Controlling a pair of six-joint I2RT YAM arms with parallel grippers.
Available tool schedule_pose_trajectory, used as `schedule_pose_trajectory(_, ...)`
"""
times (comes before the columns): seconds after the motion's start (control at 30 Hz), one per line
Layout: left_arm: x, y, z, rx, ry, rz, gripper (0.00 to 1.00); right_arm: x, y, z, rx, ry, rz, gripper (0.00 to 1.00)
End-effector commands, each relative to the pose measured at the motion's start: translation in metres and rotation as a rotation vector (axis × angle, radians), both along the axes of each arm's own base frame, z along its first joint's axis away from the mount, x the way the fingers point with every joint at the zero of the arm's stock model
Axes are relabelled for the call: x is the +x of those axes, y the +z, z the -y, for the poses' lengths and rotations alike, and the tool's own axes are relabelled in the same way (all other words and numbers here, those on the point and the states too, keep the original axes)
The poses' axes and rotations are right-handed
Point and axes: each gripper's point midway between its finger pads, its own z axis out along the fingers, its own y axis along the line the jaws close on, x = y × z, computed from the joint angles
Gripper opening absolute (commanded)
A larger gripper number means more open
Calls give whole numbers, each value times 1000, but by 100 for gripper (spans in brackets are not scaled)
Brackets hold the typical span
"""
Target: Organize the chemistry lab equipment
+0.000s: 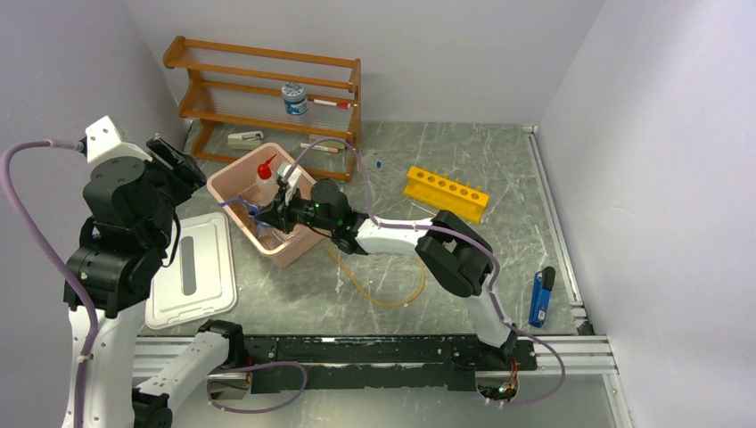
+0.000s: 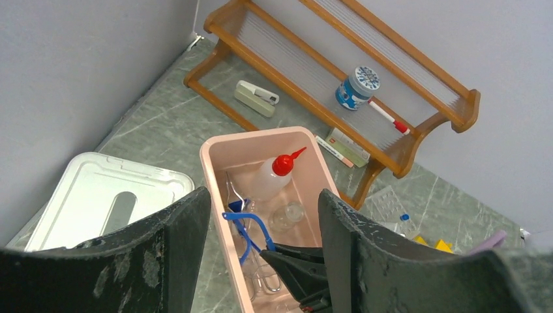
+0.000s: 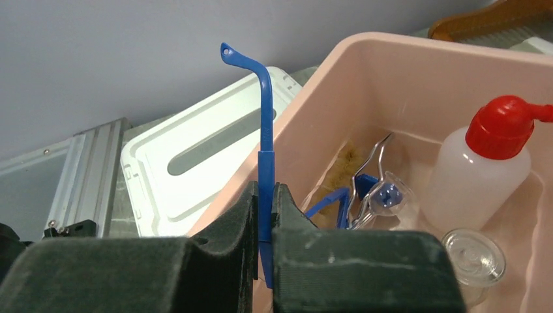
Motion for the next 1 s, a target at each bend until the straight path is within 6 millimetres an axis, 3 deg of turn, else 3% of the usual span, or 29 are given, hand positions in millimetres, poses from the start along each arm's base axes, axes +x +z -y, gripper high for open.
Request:
schedule_pose_trajectory(0.0,4,-6,10,-4,-53,-34,66,6,8,2,38,-11,-28,0)
schedule_pose_trajectory(0.1,11,-8,17,-9,-80,-40,65,13,-7,6,-16,-31,-98,1)
schedule_pose_trajectory(0.3,21,-16,24,-15,-110,-63,65,23,-31,18,-128,-47,-239,16)
schedule_pose_trajectory(0.47,24,-17,27,-18,-121,-59,65,17,-35,27,-189,-43,-289,40)
schedule_pose_trajectory(0.53,25,-18,27,-18,-123,-61,65,15,-32,29,-191,-45,-301,44)
schedule_pose_trajectory(0.77,27,-20,31,-22,-141,-67,65,19,-15,27,-194,-57,-310,41)
schedule_pose_trajectory(0.97,24,-24,32,-22,-148,-77,65,25,-23,20,-226,-64,-329,42)
